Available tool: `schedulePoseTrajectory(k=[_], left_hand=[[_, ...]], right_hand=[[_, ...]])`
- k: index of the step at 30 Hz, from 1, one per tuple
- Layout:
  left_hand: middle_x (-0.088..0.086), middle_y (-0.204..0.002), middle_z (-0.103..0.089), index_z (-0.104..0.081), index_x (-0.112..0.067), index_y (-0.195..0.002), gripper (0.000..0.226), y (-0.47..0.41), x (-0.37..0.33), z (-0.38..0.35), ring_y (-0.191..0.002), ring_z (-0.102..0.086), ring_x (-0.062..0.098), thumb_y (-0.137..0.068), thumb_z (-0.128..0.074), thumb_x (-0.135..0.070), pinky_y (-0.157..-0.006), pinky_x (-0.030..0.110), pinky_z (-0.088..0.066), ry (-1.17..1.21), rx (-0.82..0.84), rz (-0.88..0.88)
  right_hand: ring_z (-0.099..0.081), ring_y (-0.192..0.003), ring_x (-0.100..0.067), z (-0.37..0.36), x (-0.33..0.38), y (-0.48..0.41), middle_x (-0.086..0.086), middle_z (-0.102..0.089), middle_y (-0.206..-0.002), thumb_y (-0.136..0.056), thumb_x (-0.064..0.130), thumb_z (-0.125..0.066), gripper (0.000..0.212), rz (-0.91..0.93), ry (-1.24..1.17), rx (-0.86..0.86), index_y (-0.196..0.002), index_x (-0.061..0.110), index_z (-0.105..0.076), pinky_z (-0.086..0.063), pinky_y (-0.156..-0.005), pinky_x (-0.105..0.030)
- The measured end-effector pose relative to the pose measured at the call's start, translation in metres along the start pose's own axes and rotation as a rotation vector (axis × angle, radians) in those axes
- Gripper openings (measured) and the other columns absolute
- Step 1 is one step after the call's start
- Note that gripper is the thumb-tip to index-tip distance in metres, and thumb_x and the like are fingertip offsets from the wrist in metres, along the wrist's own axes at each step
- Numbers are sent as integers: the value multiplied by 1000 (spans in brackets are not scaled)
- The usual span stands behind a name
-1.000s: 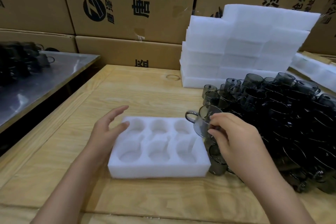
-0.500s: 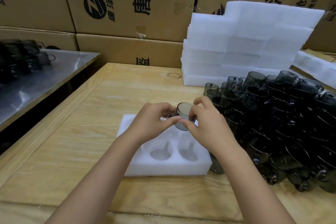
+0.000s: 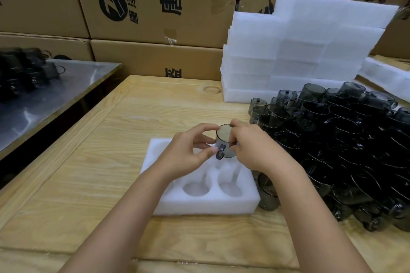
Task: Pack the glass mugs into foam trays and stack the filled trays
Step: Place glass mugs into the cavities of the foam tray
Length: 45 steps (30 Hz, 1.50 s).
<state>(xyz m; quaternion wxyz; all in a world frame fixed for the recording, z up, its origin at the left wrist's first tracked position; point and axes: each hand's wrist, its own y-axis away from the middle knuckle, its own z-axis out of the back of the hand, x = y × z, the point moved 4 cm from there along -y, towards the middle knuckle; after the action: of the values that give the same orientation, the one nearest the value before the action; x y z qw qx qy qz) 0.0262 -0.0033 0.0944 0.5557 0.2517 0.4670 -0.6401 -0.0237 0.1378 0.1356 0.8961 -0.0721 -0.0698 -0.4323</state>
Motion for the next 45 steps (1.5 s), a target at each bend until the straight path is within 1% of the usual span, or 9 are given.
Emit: schedulePoseTrajectory(k=[9, 19, 23, 28, 32, 36, 41, 43, 45], left_hand=[[-39, -118, -51, -55, -53, -108, 44, 0, 2, -4, -110, -48, -20, -77, -78, -31, -90, 0, -34, -98, 117, 24], [-18, -130, -57, -65, -40, -104, 33, 0, 12, -4, -122, -47, -9, -77, -74, -23, -102, 13, -33, -242, 71, 30], [-18, -136, -53, -66, -37, -108, 32, 1, 14, -3, -126, -48, -2, -79, -74, -27, -100, 15, -33, -333, 66, 41], [-17, -144, -45, -65, -32, -119, 29, 4, 9, -7, -128, -49, 5, -90, -62, -28, -103, 28, -40, -427, 136, -2], [-19, -146, -42, -57, -28, -128, 33, 5, 12, -8, -135, -37, 1, -98, -45, -25, -102, 28, -38, -523, 171, 14], [-11, -135, -55, -47, -30, -135, 44, 2, 11, -7, -122, -50, 12, -94, -38, -14, -94, 35, -44, -579, 181, 36], [-18, -116, -63, -39, -28, -135, 39, -12, 13, -3, -104, -60, 17, -97, -36, -19, -89, 35, -48, -338, 130, 143], [-11, -114, -66, -29, -27, -144, 44, -19, 13, -6, -105, -60, 15, -100, -35, -31, -89, 29, -45, -210, 72, 163], [-3, -139, -50, -14, -29, -151, 58, -21, 16, -14, -127, -47, 12, -99, -33, -47, -104, 28, -37, -179, 88, 172]], right_hand=[[-55, -104, -27, -1, 1, 4, -9, -55, -120, -88, 6, -49, 7, -11, -31, 124, -88, 12, -52, -48, -86, -41], [-52, -110, -30, -23, 2, 3, -1, -39, -136, -90, 2, -48, 11, -25, -71, 76, -87, 13, -51, -47, -84, -38], [-43, -124, -32, -32, 5, -5, -7, -19, -155, -90, 0, -44, 28, -34, 6, 142, -115, 10, -54, -44, -92, -38], [4, -146, -27, -52, 18, 4, -19, -1, -157, -92, 3, -39, 56, -65, -112, 72, -144, 7, -21, -2, -116, -37], [-4, -146, -17, -60, 14, 20, -10, -12, -157, -98, 14, -27, 53, -26, -125, -81, -149, 6, -13, 0, -117, -29], [-13, -144, -19, -55, 11, 19, -11, -17, -156, -97, 17, -28, 54, -27, -77, 38, -148, 4, -18, -11, -114, -29], [-53, -107, -34, -32, 5, 1, -15, -59, -118, -96, 18, -33, 35, -279, -191, -247, -126, 10, -49, -41, -77, -38], [-40, -128, -33, -41, 7, -19, -16, -45, -139, -99, 24, -30, 43, -229, -149, -200, -136, 5, -38, -36, -100, -41], [3, -146, -25, -58, 11, -35, -7, -3, -159, -99, 31, -28, 59, -161, -15, 31, -151, 11, -8, -3, -118, -43]])
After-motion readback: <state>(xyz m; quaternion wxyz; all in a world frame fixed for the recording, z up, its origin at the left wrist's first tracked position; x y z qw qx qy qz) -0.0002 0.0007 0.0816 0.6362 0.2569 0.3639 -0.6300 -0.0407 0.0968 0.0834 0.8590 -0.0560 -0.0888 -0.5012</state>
